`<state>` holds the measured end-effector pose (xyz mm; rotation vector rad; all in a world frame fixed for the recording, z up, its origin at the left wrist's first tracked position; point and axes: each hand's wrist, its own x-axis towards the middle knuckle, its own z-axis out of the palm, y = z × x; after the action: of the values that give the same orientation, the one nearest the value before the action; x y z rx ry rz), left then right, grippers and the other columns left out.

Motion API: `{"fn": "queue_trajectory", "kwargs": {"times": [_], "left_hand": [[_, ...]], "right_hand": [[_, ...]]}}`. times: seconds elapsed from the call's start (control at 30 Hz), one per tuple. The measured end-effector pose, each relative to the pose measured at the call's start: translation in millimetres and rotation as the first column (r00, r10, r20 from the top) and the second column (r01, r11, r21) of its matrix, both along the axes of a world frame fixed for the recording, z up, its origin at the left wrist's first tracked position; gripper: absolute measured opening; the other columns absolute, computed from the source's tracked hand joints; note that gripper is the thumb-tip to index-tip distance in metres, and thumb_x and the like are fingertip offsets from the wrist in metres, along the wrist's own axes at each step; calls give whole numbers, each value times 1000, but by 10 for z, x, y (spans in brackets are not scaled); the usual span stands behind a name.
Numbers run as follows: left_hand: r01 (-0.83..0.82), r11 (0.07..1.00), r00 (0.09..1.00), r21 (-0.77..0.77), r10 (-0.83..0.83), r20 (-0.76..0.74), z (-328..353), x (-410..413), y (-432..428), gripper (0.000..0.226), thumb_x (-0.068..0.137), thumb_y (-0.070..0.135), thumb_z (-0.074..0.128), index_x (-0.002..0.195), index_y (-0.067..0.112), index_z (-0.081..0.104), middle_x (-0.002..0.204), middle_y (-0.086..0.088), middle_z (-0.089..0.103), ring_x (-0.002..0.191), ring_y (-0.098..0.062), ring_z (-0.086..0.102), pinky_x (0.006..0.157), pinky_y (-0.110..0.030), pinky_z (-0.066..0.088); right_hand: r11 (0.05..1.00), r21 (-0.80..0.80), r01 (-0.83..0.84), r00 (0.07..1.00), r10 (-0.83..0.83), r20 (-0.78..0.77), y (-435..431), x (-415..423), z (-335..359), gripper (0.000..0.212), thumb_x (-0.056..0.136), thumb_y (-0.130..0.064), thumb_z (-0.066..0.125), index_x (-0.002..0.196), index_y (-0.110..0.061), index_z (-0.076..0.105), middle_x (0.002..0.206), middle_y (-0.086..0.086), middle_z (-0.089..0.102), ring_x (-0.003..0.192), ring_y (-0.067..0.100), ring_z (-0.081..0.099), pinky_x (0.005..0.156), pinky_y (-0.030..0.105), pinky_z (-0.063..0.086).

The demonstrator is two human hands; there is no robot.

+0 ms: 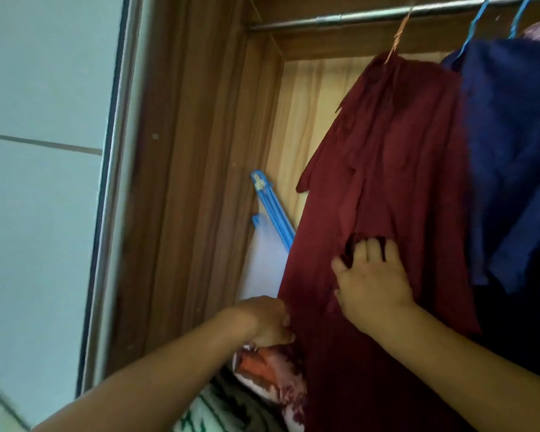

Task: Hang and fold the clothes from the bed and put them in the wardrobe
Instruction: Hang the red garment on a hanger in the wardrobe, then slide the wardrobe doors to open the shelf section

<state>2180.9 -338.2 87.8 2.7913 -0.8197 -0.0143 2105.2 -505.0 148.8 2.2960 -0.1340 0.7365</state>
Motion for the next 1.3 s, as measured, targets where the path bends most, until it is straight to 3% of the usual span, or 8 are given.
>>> {"fn": "queue_trajectory", "kwargs": {"times": [0.17,0.3,0.43,0.57,0.73,0.93,1.13,1.3], "left_hand": [[-97,995,992,-1,96,-78,-232,-409,200,33,98,40,56,118,16,66,119,-7,65,103,-24,64,82,-31,54],[-141,988,988,57,144,-46,-390,-691,276,32,95,48,56,101,17,65,108,-4,67,96,-26,67,86,-41,56],[-172,980,985,96,173,-2,-543,-1034,341,34,98,39,54,113,12,68,117,-11,68,107,-31,64,90,-38,52],[-257,960,965,109,262,-35,-823,-1294,572,41,97,46,54,121,14,62,121,-11,67,110,-31,65,90,-34,51],[-366,915,919,172,384,-87,-1285,-1629,963,37,92,54,50,105,22,61,108,-5,68,102,-27,66,91,-40,53],[-485,854,857,189,507,-91,-1581,-2059,1509,41,96,50,51,124,22,59,123,-4,64,115,-28,62,97,-41,52],[-518,836,845,180,532,-43,-1793,-2129,1958,39,98,50,53,128,26,57,122,4,66,113,-21,62,82,-31,48],[-499,854,865,149,502,21,-1949,-1912,2294,45,98,54,50,135,29,50,124,5,63,113,-19,61,87,-34,51]], "right_hand": [[977,88,-192,979,186,79,-35,-299,-362,57,86,-45,61,138,-21,56,157,36,23,149,50,12,118,67,1],[899,295,-324,923,369,-110,54,-574,-745,50,90,-49,57,134,-24,56,152,18,39,143,37,32,112,48,36],[791,541,-286,829,488,-275,78,-746,-844,39,95,-51,48,127,-29,56,127,1,57,118,27,56,89,37,50],[762,587,-273,751,550,-365,137,-847,-930,30,93,-49,53,114,-30,62,120,-2,65,110,24,62,84,33,50],[768,582,-266,687,575,-444,348,-911,-1148,39,95,-54,53,122,-26,57,128,1,54,117,22,54,76,26,31],[725,631,-275,639,628,-444,829,-885,-1570,38,91,-63,50,97,-26,56,101,0,63,102,24,62,73,32,42],[675,670,-308,611,681,-404,1345,-829,-1835,50,92,-66,47,116,-26,63,116,-1,67,108,23,62,86,34,51],[579,742,-338,606,737,-299,1851,-613,-2042,47,92,-69,46,103,-26,58,100,-5,68,85,18,60,66,31,46]]}}
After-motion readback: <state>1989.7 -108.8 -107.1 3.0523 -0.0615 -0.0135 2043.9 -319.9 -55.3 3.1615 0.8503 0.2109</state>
